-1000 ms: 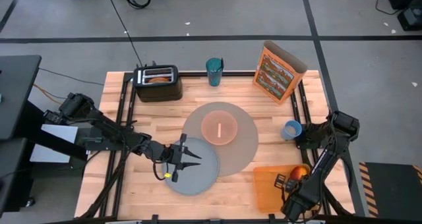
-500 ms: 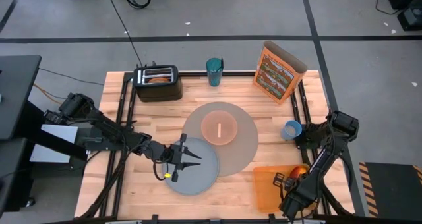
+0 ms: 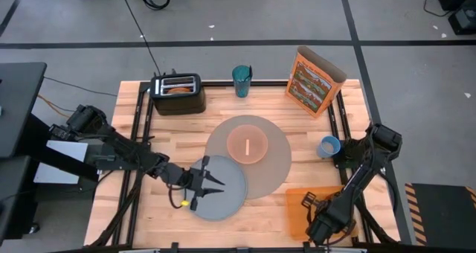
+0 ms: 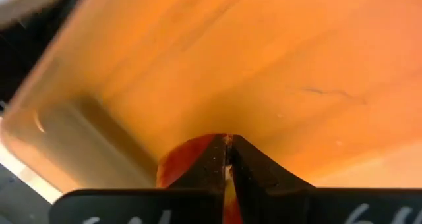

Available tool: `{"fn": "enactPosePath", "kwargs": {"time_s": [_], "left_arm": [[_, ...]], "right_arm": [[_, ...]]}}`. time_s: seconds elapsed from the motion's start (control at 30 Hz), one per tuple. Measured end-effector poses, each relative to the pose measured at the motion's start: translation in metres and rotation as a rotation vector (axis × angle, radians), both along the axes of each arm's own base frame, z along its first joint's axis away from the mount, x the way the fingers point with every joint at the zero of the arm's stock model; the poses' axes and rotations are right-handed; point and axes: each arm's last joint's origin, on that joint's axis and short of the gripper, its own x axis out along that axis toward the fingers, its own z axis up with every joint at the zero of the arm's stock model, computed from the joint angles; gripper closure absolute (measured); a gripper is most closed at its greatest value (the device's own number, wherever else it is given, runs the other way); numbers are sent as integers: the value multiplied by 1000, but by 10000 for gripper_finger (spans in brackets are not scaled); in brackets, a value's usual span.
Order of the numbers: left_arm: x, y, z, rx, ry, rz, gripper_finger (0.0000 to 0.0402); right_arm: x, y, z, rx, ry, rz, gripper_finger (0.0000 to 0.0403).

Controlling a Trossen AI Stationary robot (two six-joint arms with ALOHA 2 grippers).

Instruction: Arrange a breakfast setting

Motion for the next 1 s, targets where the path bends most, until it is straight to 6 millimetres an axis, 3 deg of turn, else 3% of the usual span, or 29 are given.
{"fn": "enactPosePath", "kwargs": {"time_s": [0.23, 0.5, 0.7, 0.87, 1.0], "left_arm": [[-3, -6, 2, 50, -35, -31, 299], [-3, -6, 3, 61, -41, -32, 299], [-8, -11, 7, 60, -51, -26, 299], [-12, -11, 13, 57, -71, 27, 299], [-12, -11, 13, 59, -67, 29, 299]], "right_arm": [[21, -2, 44, -54, -42, -101, 385], [56, -19, 93, -114, -303, -218, 385], [78, -59, 125, -149, -561, -317, 385], [101, -107, 153, -178, -787, -471, 385], [132, -153, 166, -180, -968, -687, 385]]}}
